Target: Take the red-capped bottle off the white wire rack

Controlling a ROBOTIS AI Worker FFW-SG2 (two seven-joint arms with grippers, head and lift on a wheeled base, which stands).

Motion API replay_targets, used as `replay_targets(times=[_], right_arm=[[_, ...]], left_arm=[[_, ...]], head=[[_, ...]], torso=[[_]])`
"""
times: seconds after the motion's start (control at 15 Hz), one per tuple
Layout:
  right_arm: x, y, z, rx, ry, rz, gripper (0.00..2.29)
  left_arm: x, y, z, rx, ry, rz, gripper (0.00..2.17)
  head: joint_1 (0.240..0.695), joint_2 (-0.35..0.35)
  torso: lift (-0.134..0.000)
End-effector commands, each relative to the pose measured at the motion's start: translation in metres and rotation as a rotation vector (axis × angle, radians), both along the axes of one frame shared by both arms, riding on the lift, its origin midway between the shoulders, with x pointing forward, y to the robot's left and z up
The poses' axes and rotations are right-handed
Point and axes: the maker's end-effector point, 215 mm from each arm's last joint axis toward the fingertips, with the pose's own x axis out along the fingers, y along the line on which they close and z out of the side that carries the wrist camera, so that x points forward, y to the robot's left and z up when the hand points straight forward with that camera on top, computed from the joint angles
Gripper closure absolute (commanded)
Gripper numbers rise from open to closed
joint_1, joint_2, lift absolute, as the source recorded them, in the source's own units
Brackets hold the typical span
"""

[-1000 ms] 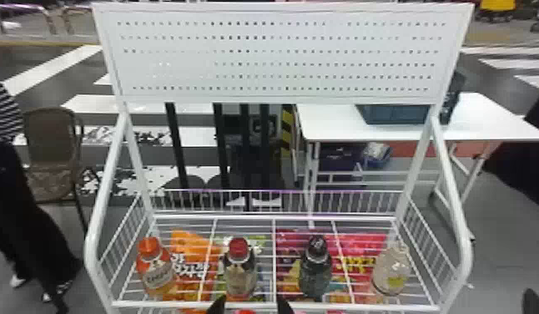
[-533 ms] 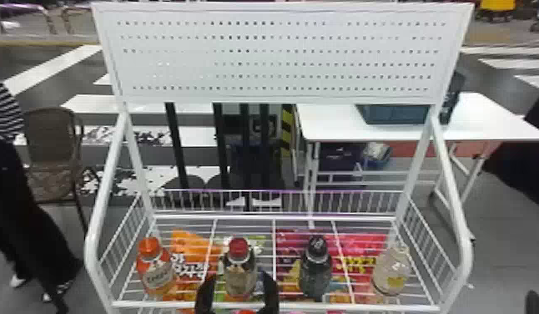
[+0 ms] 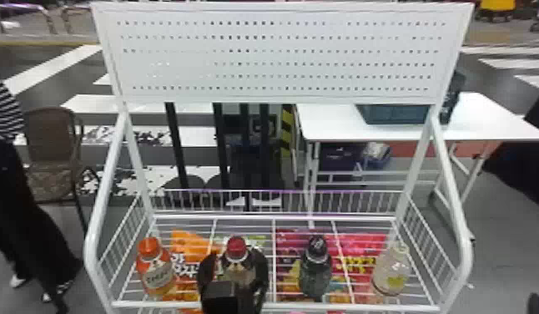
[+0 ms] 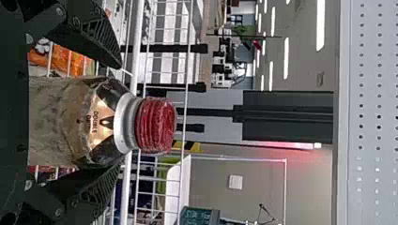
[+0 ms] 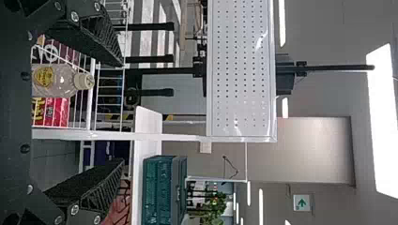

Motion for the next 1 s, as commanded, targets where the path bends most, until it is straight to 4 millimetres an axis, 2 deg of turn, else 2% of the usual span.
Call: replay_targets(times=[0.0,0.07,0.27,0.4,0.6,0.73,0.87,0.93], right_arm=[[0.001,0.000,0.001,-0.001,-0.004,0.001,0.17],[0.002,-0.001,0.001,0.000,-0.006,0.000,0.17],[0.003,-0.002,0.001,0.000,-0.006,-0.001,0.17],[0.005,-0.002,0.002,0.000,-0.011,0.000,0.17],[0.006,-0.001,0.002,-0.002,-0.008,0.004,0.17],[0.007,-0.001,0.002,0.002,-0.009,0.003,0.17],[0.007,-0.002,-0.001,0.001,-0.005,0.004,0.17],[0.007,-0.001,0.000,0.004,-0.007,0.005,0.17]], left_arm=[[0.000,0.002,0.004,-0.011,-0.002,-0.004,0.93],[-0.002,0.004,0.004,-0.014,-0.003,0.002,1.09],[-0.013,0.004,0.013,-0.031,-0.013,0.002,1.09],[-0.023,0.000,0.028,-0.043,-0.025,-0.010,1.09],[-0.044,-0.009,0.067,-0.012,-0.025,-0.040,1.09],[-0.058,0.013,0.090,0.046,0.002,-0.024,1.09],[-0.075,0.047,0.120,0.068,-0.004,0.015,1.09],[-0.082,0.071,0.131,0.088,-0.005,0.049,1.09]], head=[[0.499,0.000],[0.499,0.000],[0.499,0.000],[0.499,0.000],[0.499,0.000],[0.499,0.000],[0.499,0.000],[0.499,0.000]], torso=[[0.000],[0.000],[0.000],[0.000],[0.000],[0.000],[0.000],[0.000]])
